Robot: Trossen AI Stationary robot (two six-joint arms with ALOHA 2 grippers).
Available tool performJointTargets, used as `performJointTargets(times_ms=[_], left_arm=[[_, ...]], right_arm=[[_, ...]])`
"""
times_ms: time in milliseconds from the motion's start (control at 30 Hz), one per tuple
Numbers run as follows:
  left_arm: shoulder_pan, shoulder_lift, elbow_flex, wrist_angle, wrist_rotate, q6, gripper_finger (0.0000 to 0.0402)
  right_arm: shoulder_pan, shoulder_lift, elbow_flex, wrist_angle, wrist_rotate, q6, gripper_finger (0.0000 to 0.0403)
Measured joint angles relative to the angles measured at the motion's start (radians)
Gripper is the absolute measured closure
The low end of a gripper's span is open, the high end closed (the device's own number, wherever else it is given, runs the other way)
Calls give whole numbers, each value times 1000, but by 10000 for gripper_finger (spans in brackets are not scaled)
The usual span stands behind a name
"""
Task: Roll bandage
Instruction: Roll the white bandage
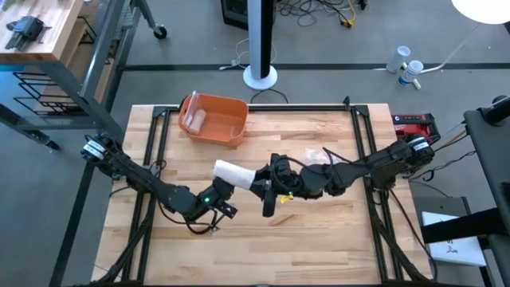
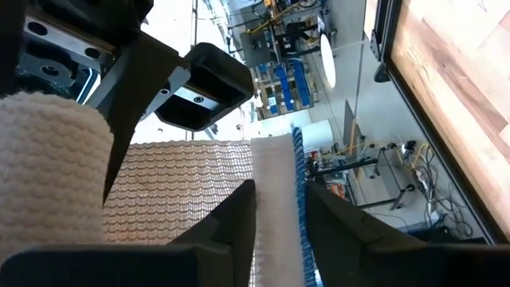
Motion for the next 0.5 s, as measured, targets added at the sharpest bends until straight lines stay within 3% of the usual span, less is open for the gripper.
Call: performJointTargets(times_ms=[500], left_arm=[[-5, 0, 0, -16, 19, 74, 355]], right_arm=[[18, 0, 0, -9, 48, 32, 307]])
